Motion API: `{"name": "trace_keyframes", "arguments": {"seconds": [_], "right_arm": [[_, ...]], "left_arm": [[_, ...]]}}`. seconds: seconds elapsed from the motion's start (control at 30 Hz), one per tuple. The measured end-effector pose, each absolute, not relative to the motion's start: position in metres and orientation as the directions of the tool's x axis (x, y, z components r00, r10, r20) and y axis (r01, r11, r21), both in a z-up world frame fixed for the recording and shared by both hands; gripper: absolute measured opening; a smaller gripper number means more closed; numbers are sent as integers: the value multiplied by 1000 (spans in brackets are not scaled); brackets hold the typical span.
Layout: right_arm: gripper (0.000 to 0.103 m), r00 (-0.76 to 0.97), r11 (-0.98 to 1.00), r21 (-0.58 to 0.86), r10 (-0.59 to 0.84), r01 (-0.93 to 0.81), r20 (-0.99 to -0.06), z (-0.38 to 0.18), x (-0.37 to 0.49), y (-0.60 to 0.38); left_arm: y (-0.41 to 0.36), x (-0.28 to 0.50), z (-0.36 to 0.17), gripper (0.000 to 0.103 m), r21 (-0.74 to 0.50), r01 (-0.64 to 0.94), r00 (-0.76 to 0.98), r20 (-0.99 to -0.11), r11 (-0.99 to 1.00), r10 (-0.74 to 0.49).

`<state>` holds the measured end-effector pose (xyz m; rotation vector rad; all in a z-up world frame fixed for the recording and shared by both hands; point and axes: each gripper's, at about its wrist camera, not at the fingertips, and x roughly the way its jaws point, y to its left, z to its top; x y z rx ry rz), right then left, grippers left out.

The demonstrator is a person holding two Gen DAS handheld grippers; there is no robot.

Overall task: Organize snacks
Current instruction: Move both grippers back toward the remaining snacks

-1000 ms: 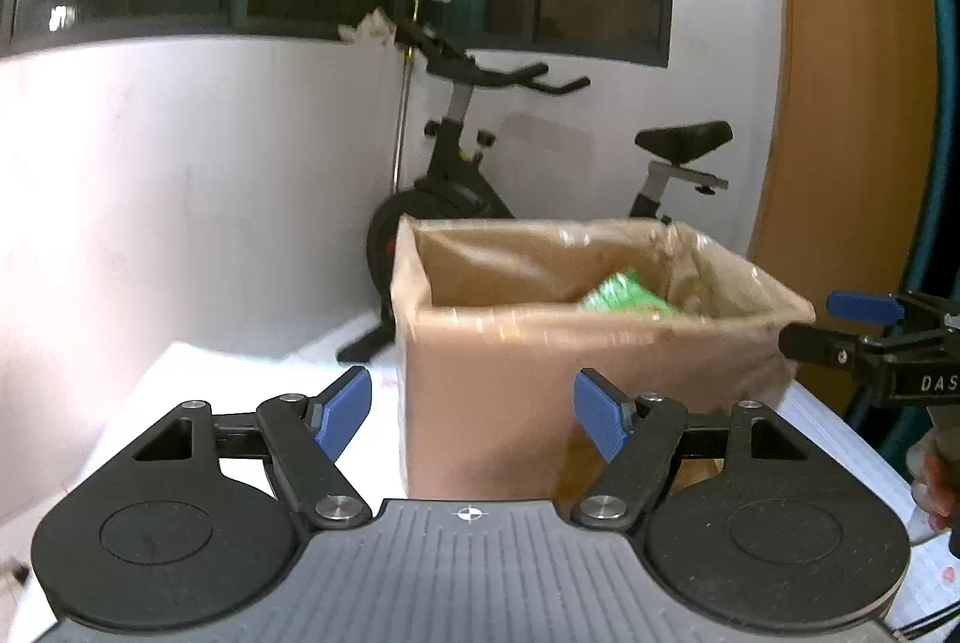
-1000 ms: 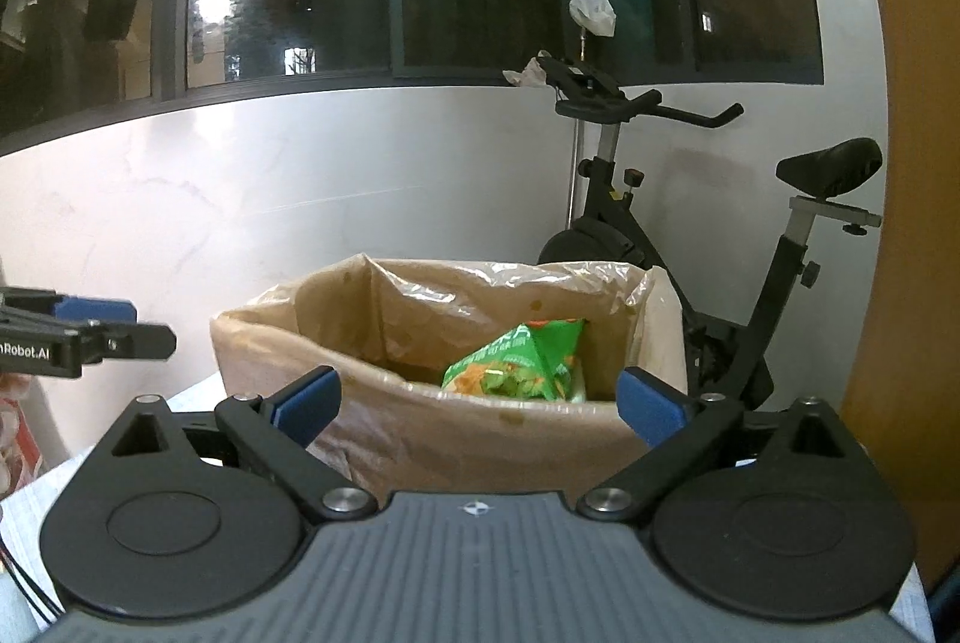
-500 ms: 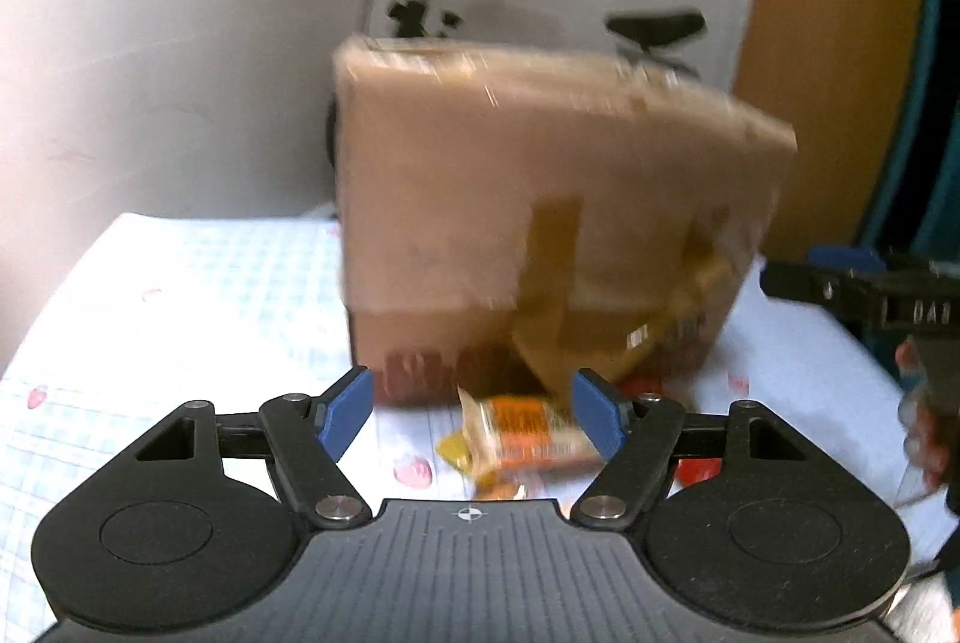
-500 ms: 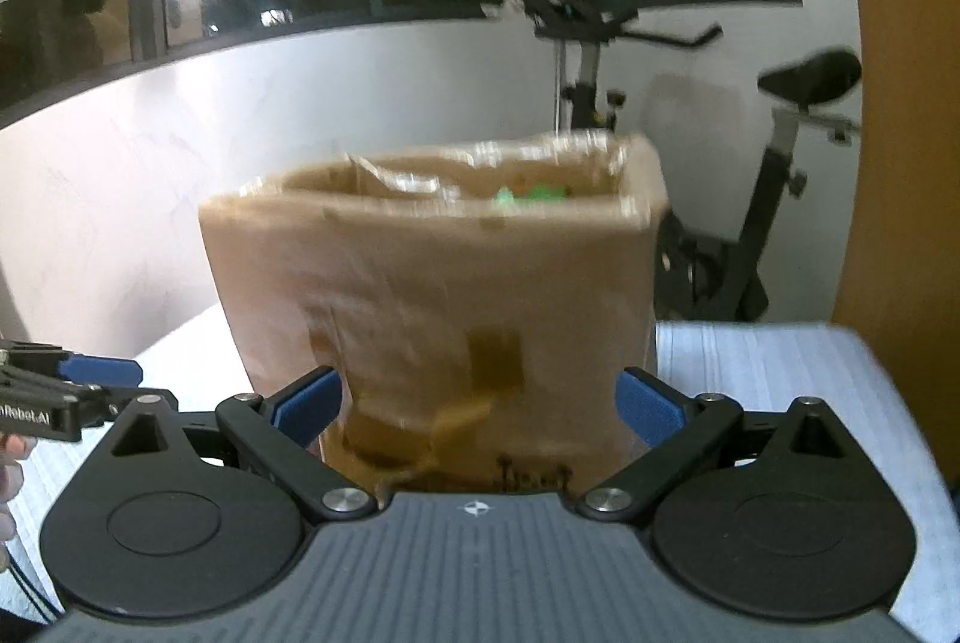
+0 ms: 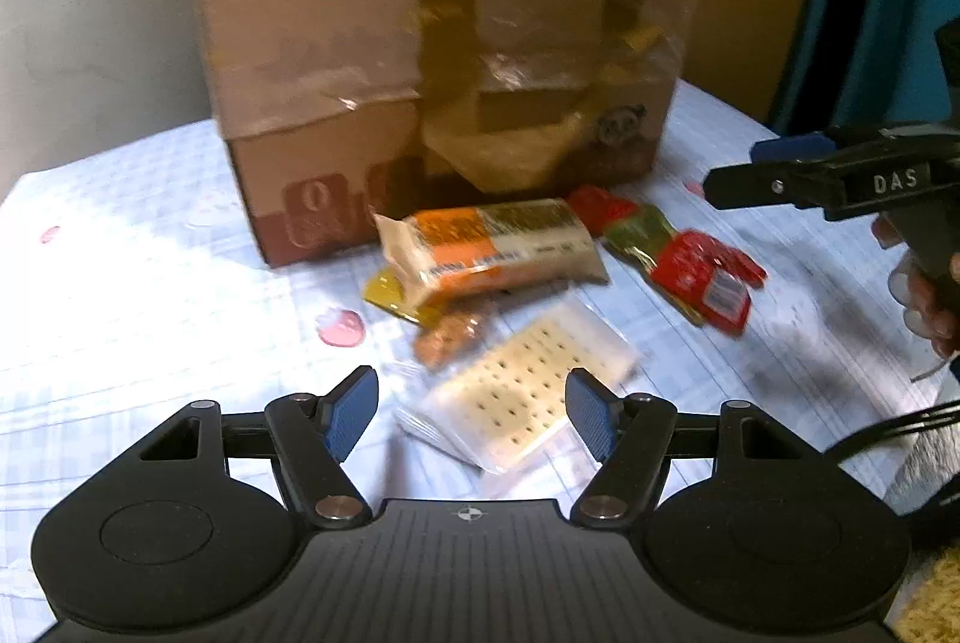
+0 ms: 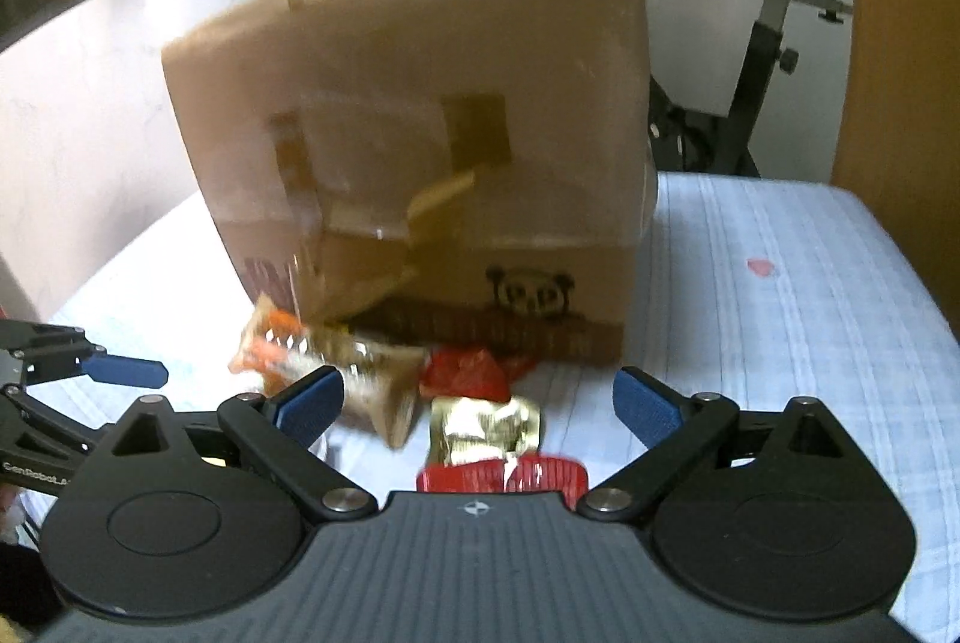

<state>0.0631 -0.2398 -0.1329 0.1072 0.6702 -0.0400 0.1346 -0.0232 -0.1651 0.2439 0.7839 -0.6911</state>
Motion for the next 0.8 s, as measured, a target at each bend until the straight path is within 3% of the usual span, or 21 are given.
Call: {"name": "trace_keyframes", "arguments": {"seconds": [0.27,0.8], "right_arm": [[98,769,991,95,-9,91,-639,-138,61,-240],[97,755,987,109,-18,118,-656,-143,59,-243]], "left_arm": [[-48,133,-177,65,25,730,477,-735,683,-482],[-51,131,-180,60,5,776,406,-769,630,-493]]}}
